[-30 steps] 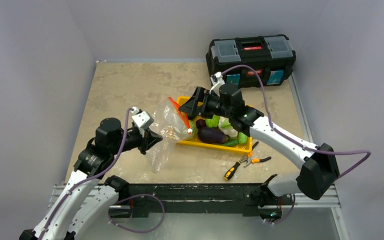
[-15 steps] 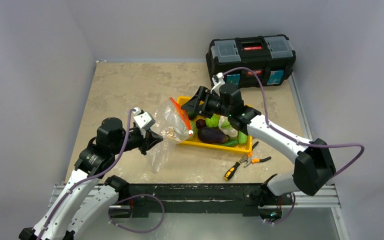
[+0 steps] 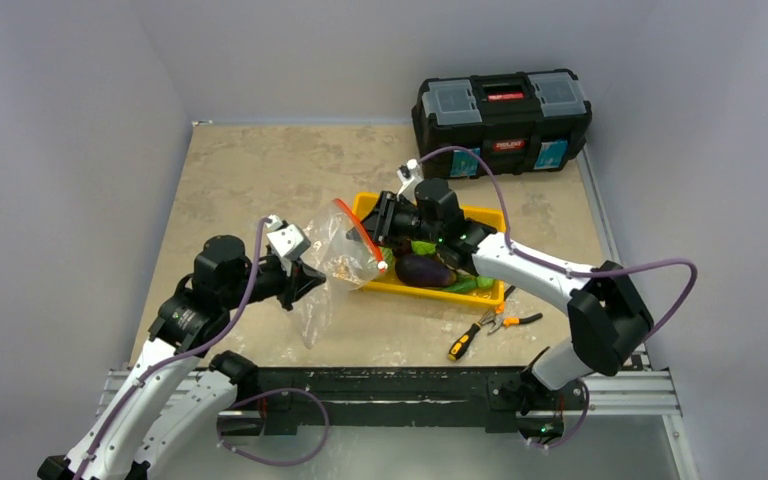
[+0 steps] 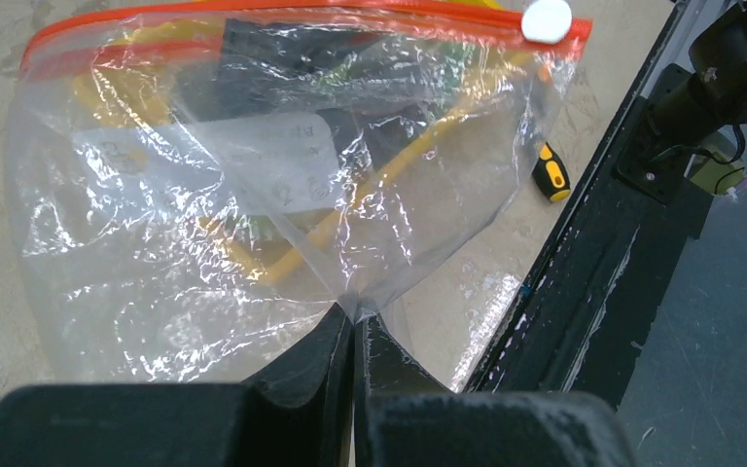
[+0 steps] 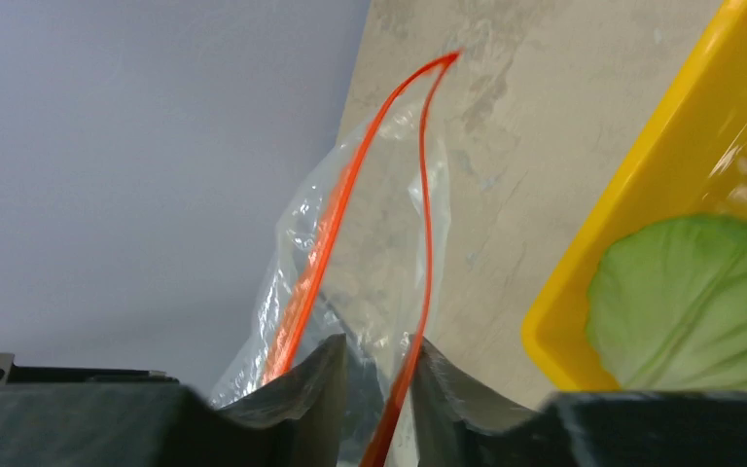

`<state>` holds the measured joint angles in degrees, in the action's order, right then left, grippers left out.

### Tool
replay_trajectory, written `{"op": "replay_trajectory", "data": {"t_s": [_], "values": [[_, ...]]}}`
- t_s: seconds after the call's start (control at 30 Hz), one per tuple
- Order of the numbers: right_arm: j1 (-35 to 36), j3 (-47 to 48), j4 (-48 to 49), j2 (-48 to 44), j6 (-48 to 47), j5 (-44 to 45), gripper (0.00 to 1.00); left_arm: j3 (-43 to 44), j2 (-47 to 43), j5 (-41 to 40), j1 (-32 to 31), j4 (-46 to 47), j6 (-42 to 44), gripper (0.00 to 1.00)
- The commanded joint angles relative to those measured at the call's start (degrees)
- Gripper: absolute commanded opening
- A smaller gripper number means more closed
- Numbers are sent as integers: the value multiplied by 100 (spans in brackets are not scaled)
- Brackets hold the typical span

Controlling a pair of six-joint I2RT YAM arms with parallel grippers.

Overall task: Place the food in the zip-top bag and seal the zipper
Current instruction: Open the zipper of the food storage bag.

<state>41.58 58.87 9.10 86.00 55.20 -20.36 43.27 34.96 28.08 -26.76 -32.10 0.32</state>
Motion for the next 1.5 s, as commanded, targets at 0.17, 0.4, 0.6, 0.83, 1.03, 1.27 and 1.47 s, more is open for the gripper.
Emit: {"op": "replay_trajectory", "data": {"t_s": [0.17,0.4,0.6,0.83,1.03,1.27,1.47], "values": [[181,55,314,-193,-500,327,0,189,-63,-139,-31,120,-69,44],[499,190,81,-364,-1618,1007,0,367,-350,-1204,-30,-349,-2432,71],[1114,344,14,-342,-2395,2159,0,1687,122,-2038,-30,-2125,-4650,70],[1553,669,-18,-137,-2576,2735,0,2014,504,-2492,-22,-2521,-7508,79],[1933,891,-76,12,-2625,2945,0,3407,1789,-2995,-22,-3644,-7485,79],[2272,1089,-178,173,-2748,3273,0,3233,1881,-3329,-22,-3709,-7876,74],[2388,1239,-198,318,-2713,3371,0,2944,1743,-3518,-19,-3908,-8067,60]]}}
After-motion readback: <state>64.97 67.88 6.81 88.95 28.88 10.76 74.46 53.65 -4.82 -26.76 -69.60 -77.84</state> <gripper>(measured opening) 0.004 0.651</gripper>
